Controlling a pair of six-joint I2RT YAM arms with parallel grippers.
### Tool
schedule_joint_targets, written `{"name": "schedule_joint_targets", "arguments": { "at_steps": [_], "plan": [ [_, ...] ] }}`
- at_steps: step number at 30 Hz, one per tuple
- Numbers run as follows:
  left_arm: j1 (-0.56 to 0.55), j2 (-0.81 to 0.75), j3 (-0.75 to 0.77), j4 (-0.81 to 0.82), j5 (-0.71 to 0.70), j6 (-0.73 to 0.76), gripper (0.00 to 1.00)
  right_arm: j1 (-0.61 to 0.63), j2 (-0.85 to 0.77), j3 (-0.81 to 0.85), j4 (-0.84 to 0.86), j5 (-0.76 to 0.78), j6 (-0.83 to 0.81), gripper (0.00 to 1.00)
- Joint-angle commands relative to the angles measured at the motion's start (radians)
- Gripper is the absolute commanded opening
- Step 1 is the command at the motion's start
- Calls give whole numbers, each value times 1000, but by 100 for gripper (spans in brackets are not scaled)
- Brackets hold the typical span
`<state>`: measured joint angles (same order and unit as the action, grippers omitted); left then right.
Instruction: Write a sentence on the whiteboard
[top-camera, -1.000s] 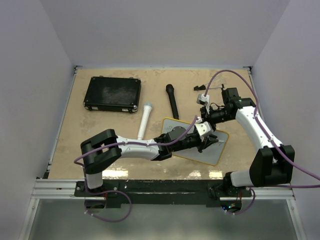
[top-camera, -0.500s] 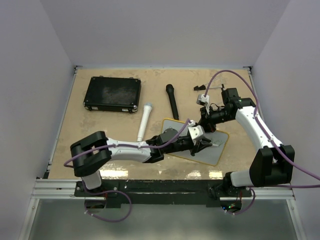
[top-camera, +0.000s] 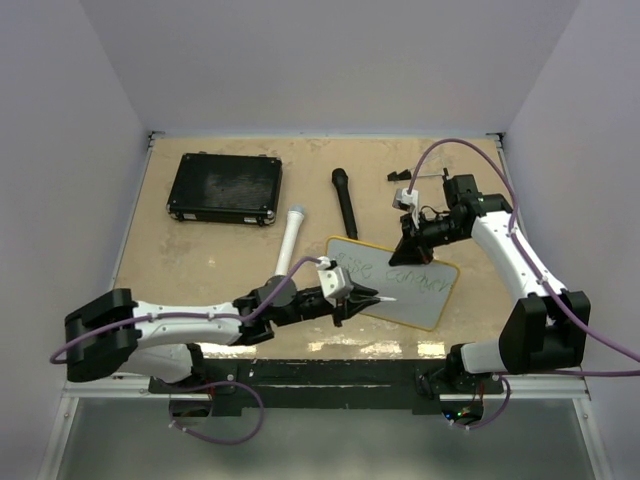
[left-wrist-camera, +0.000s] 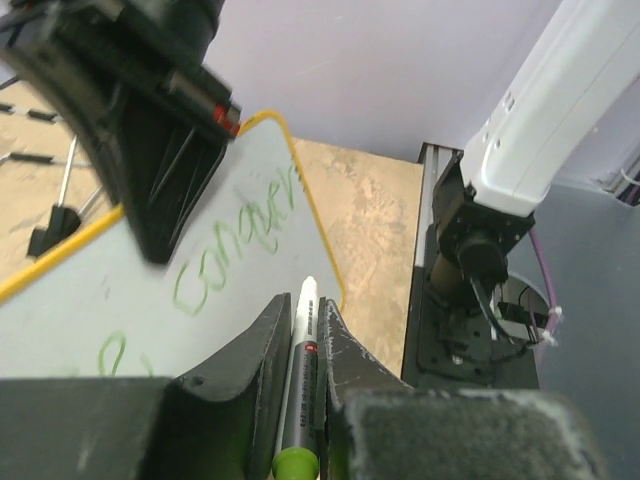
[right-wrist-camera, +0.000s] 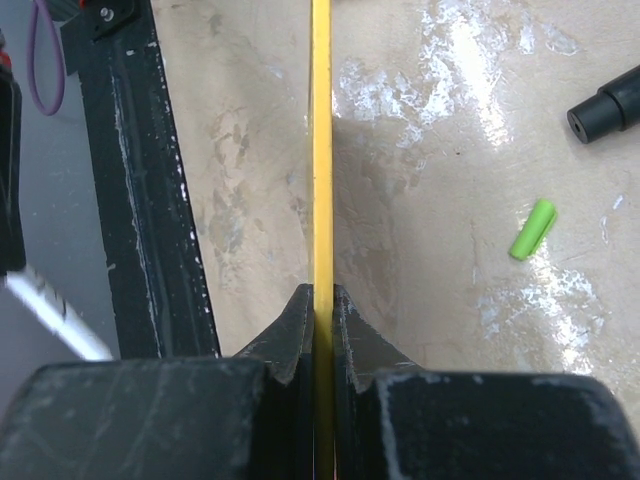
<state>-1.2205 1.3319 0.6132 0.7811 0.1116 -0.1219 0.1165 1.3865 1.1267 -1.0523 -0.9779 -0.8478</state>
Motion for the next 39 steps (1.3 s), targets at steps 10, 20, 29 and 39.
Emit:
{"name": "schedule_joint_targets", "arguments": {
  "at_steps": [10,20,29,39],
  "plan": [
    [10,-471,-325,-163,-331,-58,0,-5,-75,64,-35,45,-53,0],
    [26,-660,-484,-155,-420,-81,0,-5,-127,58,-57,84,-62,0],
    [64,-666,-553,-56,-400,-127,0,-5,-156,38,-52,68,-60,0],
    [122,-665,-596,12,-326,-202,0,-3,-175,28,-52,54,-62,0]
  ]
}}
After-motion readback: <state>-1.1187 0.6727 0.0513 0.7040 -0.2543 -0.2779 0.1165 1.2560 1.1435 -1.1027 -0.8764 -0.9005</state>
